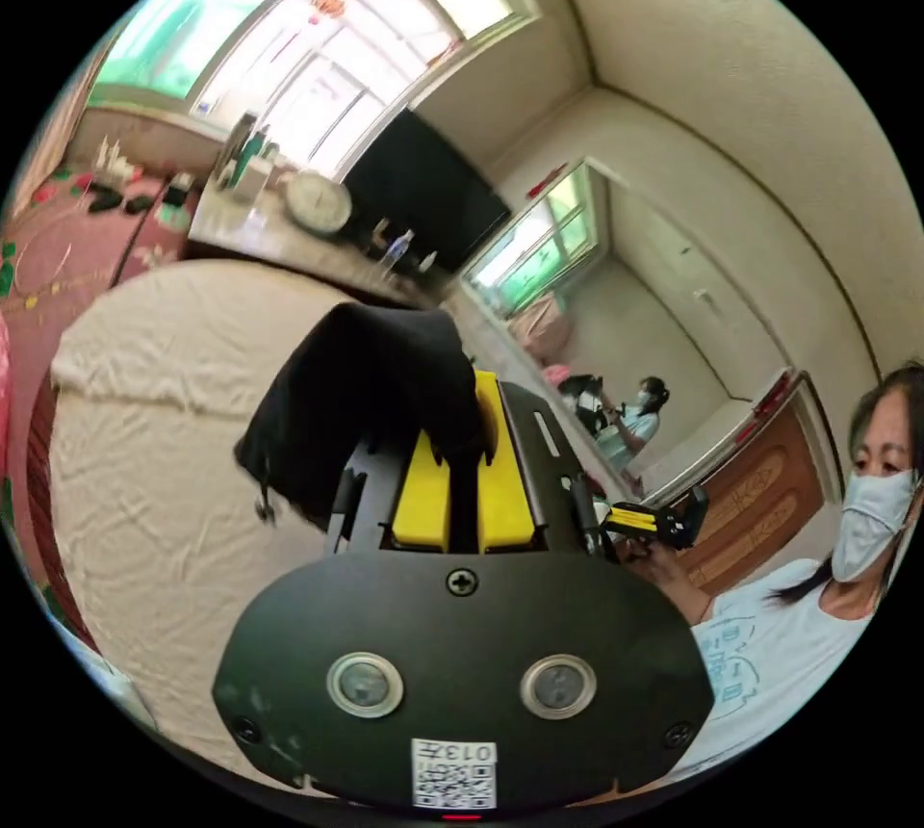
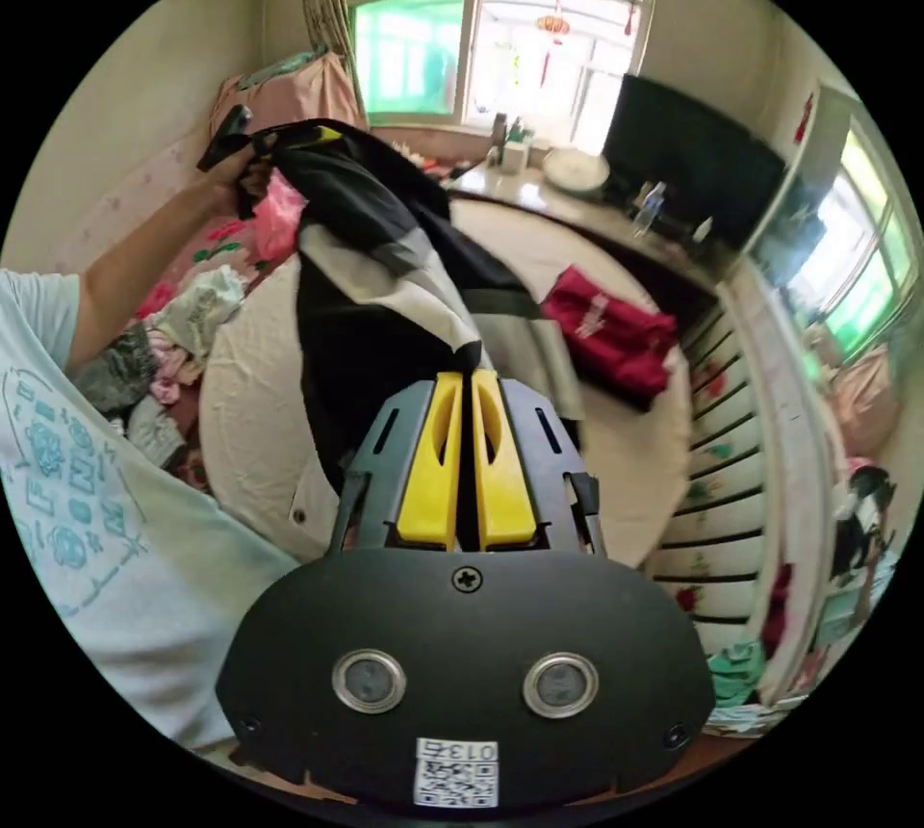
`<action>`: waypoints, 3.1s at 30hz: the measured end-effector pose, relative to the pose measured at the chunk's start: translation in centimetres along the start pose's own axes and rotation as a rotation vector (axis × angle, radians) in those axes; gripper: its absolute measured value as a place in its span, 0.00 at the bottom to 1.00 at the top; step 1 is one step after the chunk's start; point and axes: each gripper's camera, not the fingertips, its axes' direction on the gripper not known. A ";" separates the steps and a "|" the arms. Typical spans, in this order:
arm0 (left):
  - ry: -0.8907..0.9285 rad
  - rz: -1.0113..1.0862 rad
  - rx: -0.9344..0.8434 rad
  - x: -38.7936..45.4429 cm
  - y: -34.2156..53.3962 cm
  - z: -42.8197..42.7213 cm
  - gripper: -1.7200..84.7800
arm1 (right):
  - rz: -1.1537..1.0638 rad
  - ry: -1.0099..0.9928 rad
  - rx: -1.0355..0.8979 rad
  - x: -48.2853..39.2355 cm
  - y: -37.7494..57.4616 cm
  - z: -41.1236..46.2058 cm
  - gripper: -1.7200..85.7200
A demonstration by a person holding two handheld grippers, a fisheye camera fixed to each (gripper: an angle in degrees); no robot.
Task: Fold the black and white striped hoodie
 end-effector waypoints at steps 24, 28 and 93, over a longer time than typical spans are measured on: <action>-0.041 0.022 0.072 -0.9 19.0 -9.7 0.03 | -0.415 0.624 0.067 -11.3 7.3 10.8 0.03; -0.161 -0.161 -0.096 -7.0 27.8 -7.2 0.03 | -0.502 0.531 -0.124 -13.8 13.0 18.3 0.04; -0.591 -0.388 -0.329 -2.7 23.4 -6.2 0.32 | 0.526 -0.238 -0.135 33.0 16.1 5.1 0.19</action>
